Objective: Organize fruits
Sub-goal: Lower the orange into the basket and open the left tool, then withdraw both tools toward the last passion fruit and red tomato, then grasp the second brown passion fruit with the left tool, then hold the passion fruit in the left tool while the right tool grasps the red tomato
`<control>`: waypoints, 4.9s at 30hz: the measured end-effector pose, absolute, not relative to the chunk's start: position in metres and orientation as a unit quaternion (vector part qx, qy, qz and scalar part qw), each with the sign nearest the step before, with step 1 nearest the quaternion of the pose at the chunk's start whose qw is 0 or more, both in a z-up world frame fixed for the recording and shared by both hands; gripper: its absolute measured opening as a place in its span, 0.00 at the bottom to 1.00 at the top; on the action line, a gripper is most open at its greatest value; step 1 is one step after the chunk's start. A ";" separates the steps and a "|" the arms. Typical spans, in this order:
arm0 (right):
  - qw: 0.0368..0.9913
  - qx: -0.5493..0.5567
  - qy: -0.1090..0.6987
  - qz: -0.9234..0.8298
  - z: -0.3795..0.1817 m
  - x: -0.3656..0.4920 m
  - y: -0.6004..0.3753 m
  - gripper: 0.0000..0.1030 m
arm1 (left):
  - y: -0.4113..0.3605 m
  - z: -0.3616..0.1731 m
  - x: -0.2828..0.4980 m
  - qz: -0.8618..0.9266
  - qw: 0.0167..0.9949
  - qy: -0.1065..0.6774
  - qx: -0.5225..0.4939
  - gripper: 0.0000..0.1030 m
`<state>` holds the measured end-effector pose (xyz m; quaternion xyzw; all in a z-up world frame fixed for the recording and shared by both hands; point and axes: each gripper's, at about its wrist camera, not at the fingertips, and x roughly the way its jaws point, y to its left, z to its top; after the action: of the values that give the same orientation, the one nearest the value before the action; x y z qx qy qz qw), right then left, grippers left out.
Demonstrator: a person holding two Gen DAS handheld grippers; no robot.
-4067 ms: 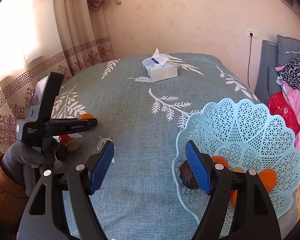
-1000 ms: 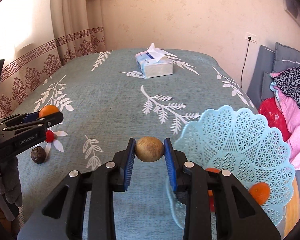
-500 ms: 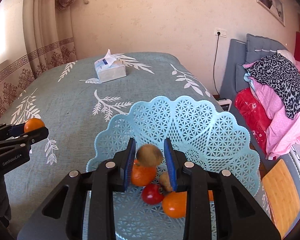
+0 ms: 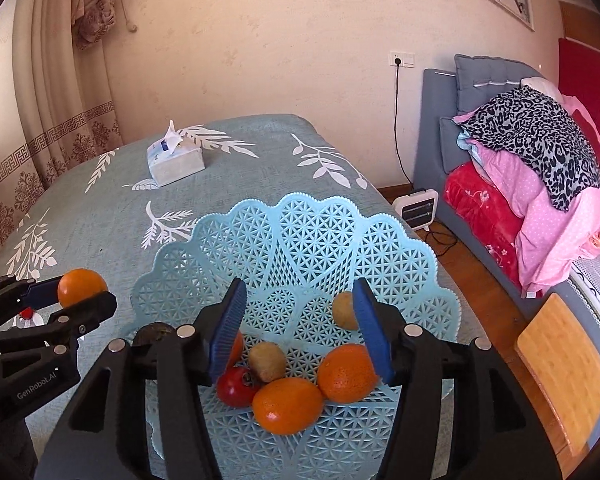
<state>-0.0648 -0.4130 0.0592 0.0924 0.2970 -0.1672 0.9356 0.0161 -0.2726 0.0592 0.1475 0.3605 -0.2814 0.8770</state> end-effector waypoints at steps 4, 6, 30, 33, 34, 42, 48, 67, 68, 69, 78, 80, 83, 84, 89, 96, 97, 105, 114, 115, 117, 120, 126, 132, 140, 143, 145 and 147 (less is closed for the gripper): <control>0.936 0.093 0.291 -0.176 0.061 -0.068 -0.416 0.58 | -0.284 0.061 0.014 -0.290 0.875 0.356 0.152 0.42; 0.936 0.095 0.289 -0.178 0.061 -0.068 -0.418 0.58 | -0.288 0.061 0.014 -0.295 0.874 0.355 0.154 0.42; 0.935 0.100 0.284 -0.188 0.060 -0.070 -0.421 0.67 | -0.287 0.057 0.008 -0.304 0.873 0.353 0.142 0.69; 0.935 0.098 0.284 -0.187 0.060 -0.070 -0.419 0.67 | -0.285 0.058 0.008 -0.300 0.876 0.352 0.140 0.75; 0.935 0.098 0.285 -0.186 0.060 -0.070 -0.419 0.67 | -0.284 0.058 0.008 -0.299 0.876 0.352 0.139 0.75; 0.935 0.096 0.287 -0.184 0.059 -0.069 -0.415 0.67 | -0.274 0.056 0.010 -0.275 0.885 0.348 0.141 0.83; 0.935 0.093 0.288 -0.183 0.059 -0.068 -0.412 0.67 | -0.263 0.056 0.008 -0.259 0.892 0.341 0.146 0.83; 0.937 0.082 0.292 -0.174 0.062 -0.068 -0.396 0.67 | -0.187 0.045 0.016 -0.189 0.906 0.363 0.108 0.83; 0.937 0.080 0.292 -0.174 0.062 -0.068 -0.394 0.67 | -0.182 0.045 0.016 -0.184 0.907 0.364 0.105 0.83; 0.937 0.079 0.293 -0.173 0.062 -0.068 -0.393 0.67 | -0.178 0.045 0.017 -0.180 0.908 0.364 0.103 0.83; 0.939 0.066 0.296 -0.164 0.064 -0.067 -0.377 0.67 | -0.139 0.042 0.021 -0.142 0.915 0.369 0.080 0.83; 0.939 0.064 0.297 -0.162 0.063 -0.066 -0.374 0.67 | -0.133 0.041 0.021 -0.129 0.919 0.365 0.082 0.83; 0.939 0.060 0.298 -0.159 0.063 -0.065 -0.369 0.67 | -0.123 0.041 0.020 -0.114 0.923 0.358 0.085 0.83; 0.939 0.059 0.299 -0.158 0.063 -0.065 -0.367 0.67 | -0.119 0.041 0.019 -0.109 0.924 0.357 0.086 0.83; 0.940 0.052 0.302 -0.151 0.062 -0.063 -0.358 0.67 | -0.102 0.037 0.021 -0.093 0.924 0.361 0.080 0.83; 0.941 0.042 0.304 -0.139 0.062 -0.060 -0.343 0.68 | -0.081 0.028 0.024 -0.077 0.922 0.373 0.067 0.83; 0.942 0.041 0.305 -0.137 0.062 -0.060 -0.342 0.68 | -0.078 0.027 0.024 -0.074 0.922 0.374 0.064 0.83; 0.945 0.031 0.306 -0.108 0.061 -0.055 -0.321 0.68 | -0.063 0.020 0.032 -0.078 0.913 0.400 0.032 0.83; 0.948 0.014 0.309 -0.069 0.062 -0.050 -0.293 0.68 | -0.061 0.012 0.033 -0.087 0.904 0.418 0.034 0.42; 0.949 0.011 0.309 -0.065 0.062 -0.049 -0.290 0.68 | -0.061 0.013 0.032 -0.089 0.905 0.415 0.034 0.42; 0.949 0.007 0.311 -0.057 0.062 -0.046 -0.282 0.68 | -0.061 0.014 0.029 -0.094 0.906 0.410 0.036 0.42; 0.948 -0.001 0.314 -0.049 0.060 -0.041 -0.272 0.68 | -0.061 0.017 0.025 -0.097 0.910 0.402 0.036 0.42; 0.945 -0.017 0.324 -0.036 0.056 -0.031 -0.254 0.68 | -0.055 0.021 0.021 -0.098 0.913 0.396 0.032 0.42; 0.942 -0.027 0.334 -0.016 0.053 -0.017 -0.234 0.68 | -0.049 0.032 0.021 -0.091 0.920 0.379 0.047 0.42; 0.934 -0.035 0.355 0.006 0.046 0.003 -0.208 0.68 | -0.030 0.041 0.023 -0.080 0.925 0.369 0.042 0.42; 0.932 -0.044 0.361 0.014 0.043 0.010 -0.195 0.68 | -0.023 0.041 0.024 -0.079 0.925 0.371 0.040 0.42; 0.929 -0.048 0.366 0.021 0.041 0.015 -0.188 0.68 | -0.019 0.042 0.024 -0.077 0.926 0.368 0.040 0.42; 0.927 -0.053 0.371 0.026 0.038 0.019 -0.180 0.68 | -0.015 0.044 0.023 -0.074 0.927 0.365 0.040 0.42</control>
<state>0.0195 -0.1804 0.0383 -0.0526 0.3710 0.0259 0.9268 0.0234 -0.0149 0.0437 0.0400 0.3654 -0.0735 0.9271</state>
